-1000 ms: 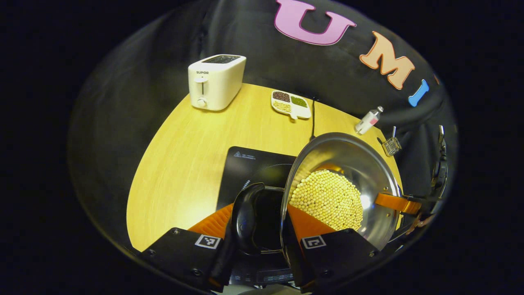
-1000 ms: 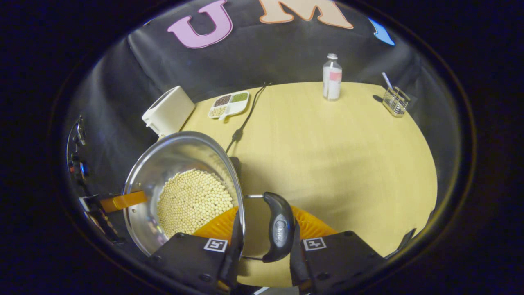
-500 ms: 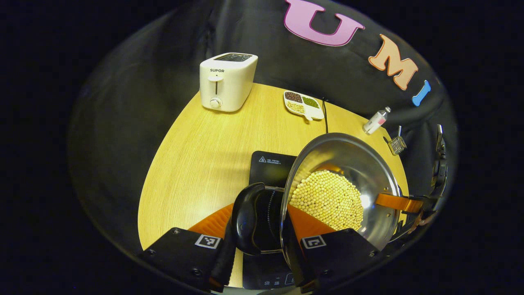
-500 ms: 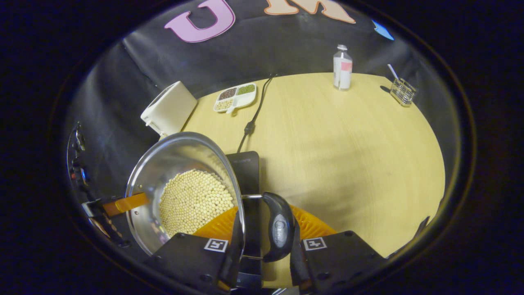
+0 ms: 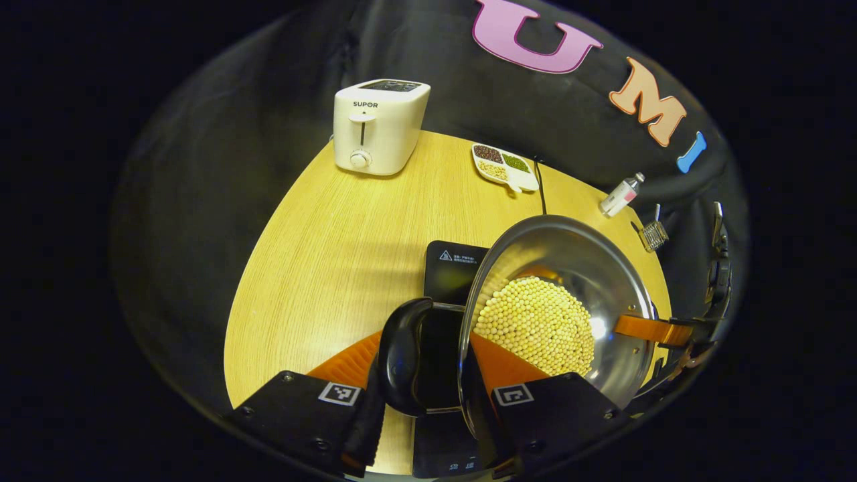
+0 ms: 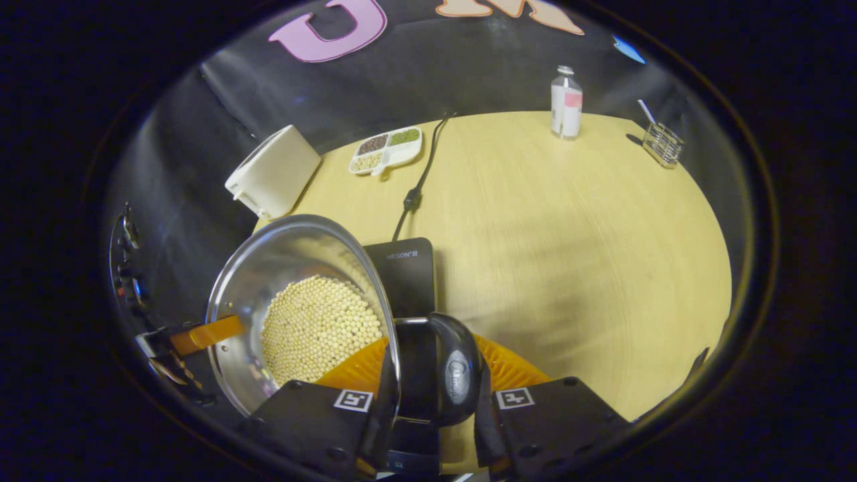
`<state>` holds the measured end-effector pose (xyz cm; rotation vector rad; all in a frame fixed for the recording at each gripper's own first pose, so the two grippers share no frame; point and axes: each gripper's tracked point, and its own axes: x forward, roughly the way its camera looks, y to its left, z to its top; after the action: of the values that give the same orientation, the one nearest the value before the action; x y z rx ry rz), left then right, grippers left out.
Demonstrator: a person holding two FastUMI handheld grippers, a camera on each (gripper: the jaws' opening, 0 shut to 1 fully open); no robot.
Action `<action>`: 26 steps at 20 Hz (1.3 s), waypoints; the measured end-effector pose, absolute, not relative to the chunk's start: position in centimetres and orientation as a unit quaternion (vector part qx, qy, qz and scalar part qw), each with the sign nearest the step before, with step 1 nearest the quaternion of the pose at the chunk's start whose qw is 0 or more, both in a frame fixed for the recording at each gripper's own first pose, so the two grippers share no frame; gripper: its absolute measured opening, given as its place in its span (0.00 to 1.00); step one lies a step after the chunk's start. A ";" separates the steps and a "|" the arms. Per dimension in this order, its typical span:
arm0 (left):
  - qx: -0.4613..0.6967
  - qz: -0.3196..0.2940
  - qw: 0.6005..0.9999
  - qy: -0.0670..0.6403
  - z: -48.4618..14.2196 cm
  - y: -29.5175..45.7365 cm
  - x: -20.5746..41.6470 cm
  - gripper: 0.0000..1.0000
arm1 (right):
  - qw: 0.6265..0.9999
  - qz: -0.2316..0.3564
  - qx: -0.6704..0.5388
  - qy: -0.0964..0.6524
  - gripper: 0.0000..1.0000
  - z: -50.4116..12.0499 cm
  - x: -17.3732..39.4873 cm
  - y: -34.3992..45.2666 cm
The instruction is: First push the handle of the pot to place it horizontally, then grasp the pot with both hands and set it on the induction cooktop.
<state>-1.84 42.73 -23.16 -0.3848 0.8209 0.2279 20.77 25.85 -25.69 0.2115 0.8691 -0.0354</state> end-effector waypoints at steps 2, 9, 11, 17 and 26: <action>-0.189 0.107 0.894 0.393 -23.4 42.6 -1.9 0.58 | 0.901 -0.016 0.101 0.421 0.46 -25.6 20.7 25.8; -0.176 0.101 0.899 0.388 -23.5 42.6 -1.9 0.64 | 0.898 -0.011 0.102 0.428 0.49 -25.7 20.7 25.6; -0.177 0.101 0.899 0.388 -23.5 42.6 -2.0 0.65 | 0.899 -0.010 0.099 0.428 0.50 -25.7 20.7 25.6; -0.151 0.082 0.899 0.403 -24.4 41.3 -2.4 0.98 | 0.896 -0.014 0.095 0.434 0.64 -26.4 20.7 25.6; -0.116 0.098 0.907 0.393 -23.6 42.3 -2.3 0.99 | 0.898 -0.016 0.095 0.429 1.00 -26.0 20.9 25.3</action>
<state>-2.27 42.32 -23.55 -0.2396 0.8112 0.2019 20.92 25.35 -26.04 0.1960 0.8875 -0.0341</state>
